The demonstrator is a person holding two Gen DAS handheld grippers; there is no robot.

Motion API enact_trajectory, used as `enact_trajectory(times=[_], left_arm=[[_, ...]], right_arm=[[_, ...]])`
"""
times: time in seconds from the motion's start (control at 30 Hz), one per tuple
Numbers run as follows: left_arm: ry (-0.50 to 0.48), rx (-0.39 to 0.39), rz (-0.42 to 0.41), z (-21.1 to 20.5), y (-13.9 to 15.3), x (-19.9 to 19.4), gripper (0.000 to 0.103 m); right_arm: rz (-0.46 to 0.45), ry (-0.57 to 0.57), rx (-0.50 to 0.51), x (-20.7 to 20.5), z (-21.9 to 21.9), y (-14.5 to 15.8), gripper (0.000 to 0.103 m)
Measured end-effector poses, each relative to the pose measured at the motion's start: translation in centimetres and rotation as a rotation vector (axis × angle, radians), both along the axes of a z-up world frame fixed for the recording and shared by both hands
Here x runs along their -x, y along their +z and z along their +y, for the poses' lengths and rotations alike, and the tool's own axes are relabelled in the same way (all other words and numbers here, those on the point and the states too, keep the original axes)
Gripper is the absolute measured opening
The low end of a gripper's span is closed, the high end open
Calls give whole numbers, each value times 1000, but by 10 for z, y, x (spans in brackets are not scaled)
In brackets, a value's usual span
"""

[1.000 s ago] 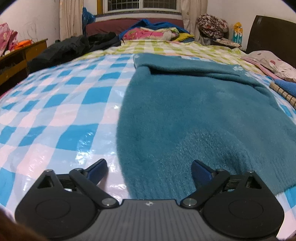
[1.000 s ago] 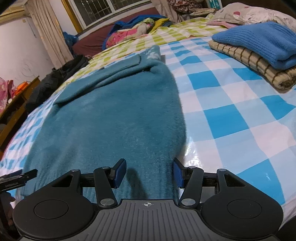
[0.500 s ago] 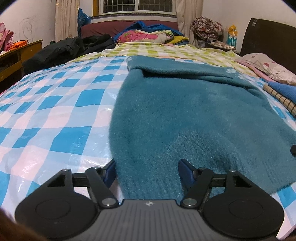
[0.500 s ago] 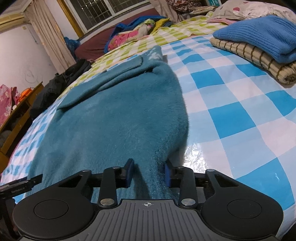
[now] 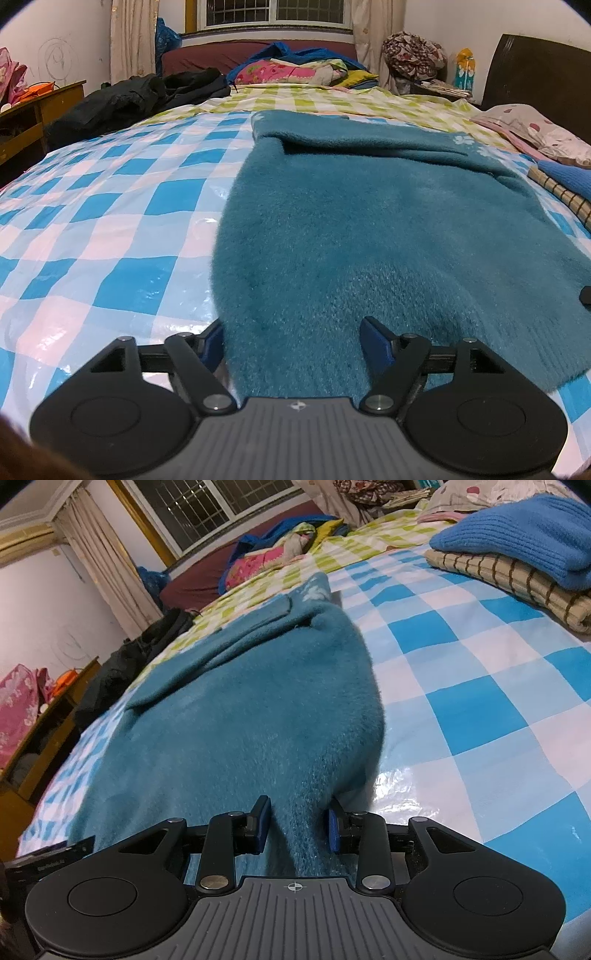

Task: Fold small clothes
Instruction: 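Close both grippers on the teal sweater's side edge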

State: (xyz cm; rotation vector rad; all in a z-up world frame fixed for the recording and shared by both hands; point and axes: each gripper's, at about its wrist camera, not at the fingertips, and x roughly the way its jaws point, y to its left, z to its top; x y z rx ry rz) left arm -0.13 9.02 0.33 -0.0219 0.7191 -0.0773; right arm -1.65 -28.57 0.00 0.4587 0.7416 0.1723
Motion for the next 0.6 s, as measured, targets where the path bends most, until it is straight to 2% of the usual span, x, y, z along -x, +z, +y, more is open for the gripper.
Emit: enact_trajectory(times=[0.2,0.27,0.43,0.6], left_arm=[[24,65,-25,8,8,2,48],[30,89,-29,12,9,2,44],[33,113,-16,17,7,-1,44],[29,73,0,10,3,-4,50]], right_arm=[[8,5,-51,-3,0,1,22],[10,3,-85,-3,0,3,21],[9,6,-82,-5,8,6,21],[27,9,-66,-8,11,3,24]])
